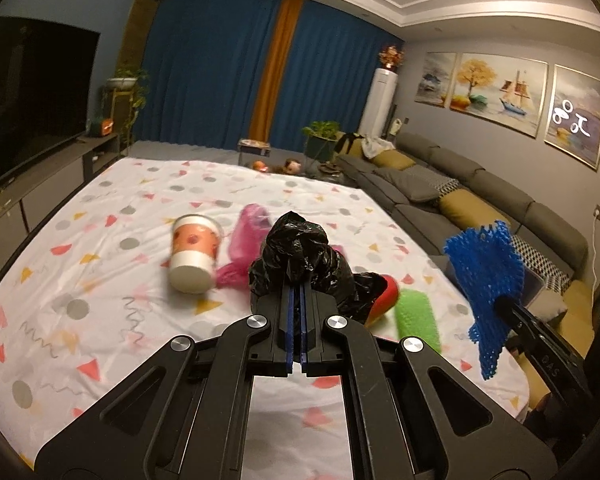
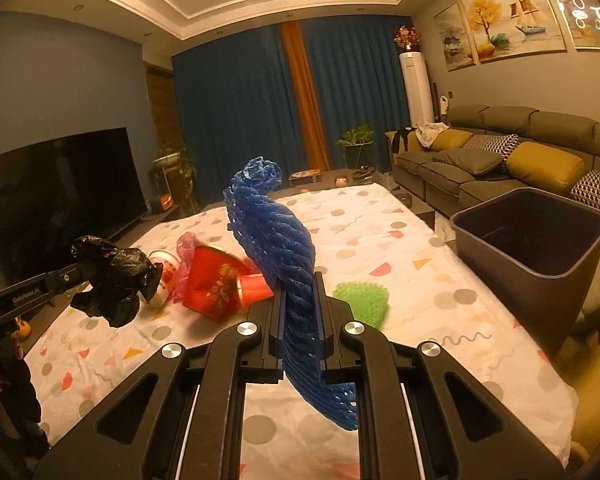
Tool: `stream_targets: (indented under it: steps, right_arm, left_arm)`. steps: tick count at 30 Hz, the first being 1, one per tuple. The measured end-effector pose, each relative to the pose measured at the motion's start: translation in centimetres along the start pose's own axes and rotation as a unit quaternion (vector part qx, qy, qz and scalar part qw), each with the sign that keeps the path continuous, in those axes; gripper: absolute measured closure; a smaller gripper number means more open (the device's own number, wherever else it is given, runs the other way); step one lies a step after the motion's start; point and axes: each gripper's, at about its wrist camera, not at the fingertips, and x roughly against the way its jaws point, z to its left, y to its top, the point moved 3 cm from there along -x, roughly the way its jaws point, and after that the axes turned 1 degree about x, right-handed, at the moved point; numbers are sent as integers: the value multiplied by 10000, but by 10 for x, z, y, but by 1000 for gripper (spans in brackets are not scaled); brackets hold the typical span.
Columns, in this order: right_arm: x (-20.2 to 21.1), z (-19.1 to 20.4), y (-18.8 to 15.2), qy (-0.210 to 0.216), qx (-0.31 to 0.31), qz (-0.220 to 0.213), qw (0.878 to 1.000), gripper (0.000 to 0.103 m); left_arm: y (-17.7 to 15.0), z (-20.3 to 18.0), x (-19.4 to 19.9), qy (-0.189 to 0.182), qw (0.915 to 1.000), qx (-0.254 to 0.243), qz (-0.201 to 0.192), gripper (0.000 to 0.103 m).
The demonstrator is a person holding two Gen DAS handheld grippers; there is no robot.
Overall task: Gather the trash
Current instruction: 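Carry the black bag and blue foam net over the grey bin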
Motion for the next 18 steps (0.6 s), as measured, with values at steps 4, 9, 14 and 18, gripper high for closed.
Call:
stream_targets:
  steps: [4,9,14,18]
  right_arm:
    - [6,-15,5,-121,-31,-103,9999,90]
    - [12,-36,14,-335,-50,-241,9991,90]
    - [16,-65,26,-709,-73,-416,9966,90]
    - [17,-94,37,-1079,-111,-547,9926,90]
  left_arm:
    - [4,-25,-9,-165,9997,-173,1,102]
    - [8,-66,-21,-469,9979,-438,-1,102]
    - [15,-113,-41,-880,9940,-654,39,102]
    - [25,-154,-62,-1237,9894,-755,55,102]
